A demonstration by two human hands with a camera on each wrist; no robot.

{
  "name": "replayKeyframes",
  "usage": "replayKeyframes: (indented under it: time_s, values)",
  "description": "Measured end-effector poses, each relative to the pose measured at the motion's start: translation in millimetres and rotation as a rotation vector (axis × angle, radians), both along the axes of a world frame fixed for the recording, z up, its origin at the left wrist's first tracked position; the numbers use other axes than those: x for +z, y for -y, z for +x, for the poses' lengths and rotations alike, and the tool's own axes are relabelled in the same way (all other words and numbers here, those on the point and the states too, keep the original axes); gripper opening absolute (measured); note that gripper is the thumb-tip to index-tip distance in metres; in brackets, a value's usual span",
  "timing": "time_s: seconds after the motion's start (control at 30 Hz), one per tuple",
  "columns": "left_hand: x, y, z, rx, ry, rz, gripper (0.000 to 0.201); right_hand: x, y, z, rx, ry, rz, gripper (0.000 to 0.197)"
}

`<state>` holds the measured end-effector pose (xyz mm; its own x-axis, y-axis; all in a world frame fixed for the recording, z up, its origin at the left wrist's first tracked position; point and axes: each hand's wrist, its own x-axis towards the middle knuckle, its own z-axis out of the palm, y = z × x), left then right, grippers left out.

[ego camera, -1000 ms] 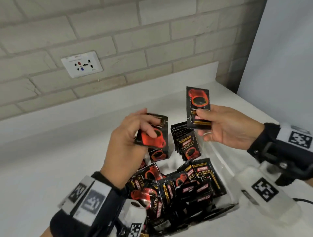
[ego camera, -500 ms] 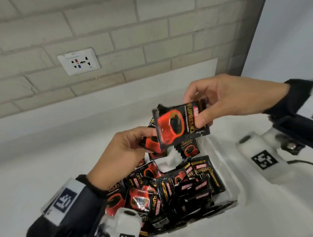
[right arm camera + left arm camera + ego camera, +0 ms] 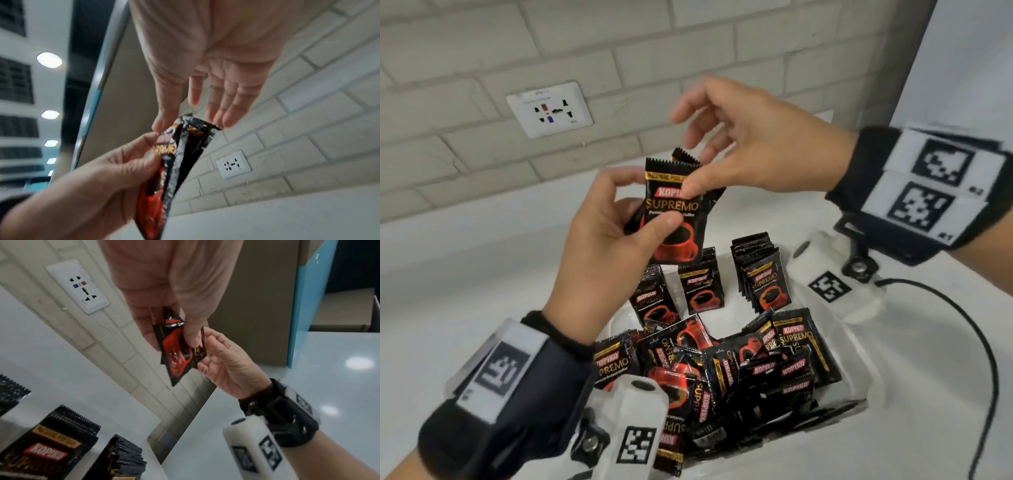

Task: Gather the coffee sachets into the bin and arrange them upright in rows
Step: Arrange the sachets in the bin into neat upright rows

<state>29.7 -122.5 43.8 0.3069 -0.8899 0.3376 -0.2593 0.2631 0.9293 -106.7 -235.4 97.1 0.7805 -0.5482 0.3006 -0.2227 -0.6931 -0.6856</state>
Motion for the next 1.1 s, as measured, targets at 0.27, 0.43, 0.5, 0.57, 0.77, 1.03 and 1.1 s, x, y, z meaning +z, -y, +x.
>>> replayKeyframes:
  time_s: [0.27, 0.43, 0.5, 0.57, 0.77, 1.03, 1.1]
  values:
    - [-6.0, 4.0, 4.9, 0.038, 0.122, 0.087, 0.022, -7.2, -7.5, 6.8, 0.057, -0.150, -0.002, 0.038]
    - [-9.8, -2.0, 20.7, 0.212, 0.289, 0.103, 0.017, -19.8, -19.3, 21.9, 0.044, -0.169, 0.081, 0.040]
    - [-11.7, -5.6, 25.8, 0.218, 0.272, 0.125, 0.021, -24.0, -21.0, 31.3, 0.046, -0.195, 0.116, 0.033]
    - [-14.3, -9.1, 31.0, 0.204, 0.268, 0.165, 0.026, -26.9, -20.8, 39.9, 0.034, -0.219, 0.122, 0.029]
    - [-33.2, -8.3, 45.1, 0.149, 0.707, 0.299, 0.021, -36.9, -26.6, 60.4, 0.073, -0.414, -0.149, 0.028]
    - [-55.0, -4.0, 65.9, 0.124, 0.889, 0.552, 0.018, -68.6, -32.7, 84.9, 0.155, -0.571, -0.242, 0.015]
    - [-61.2, -2.2, 69.8, 0.115, 0.891, 0.620, 0.017, -76.1, -34.1, 89.7, 0.163, -0.603, -0.247, 0.019]
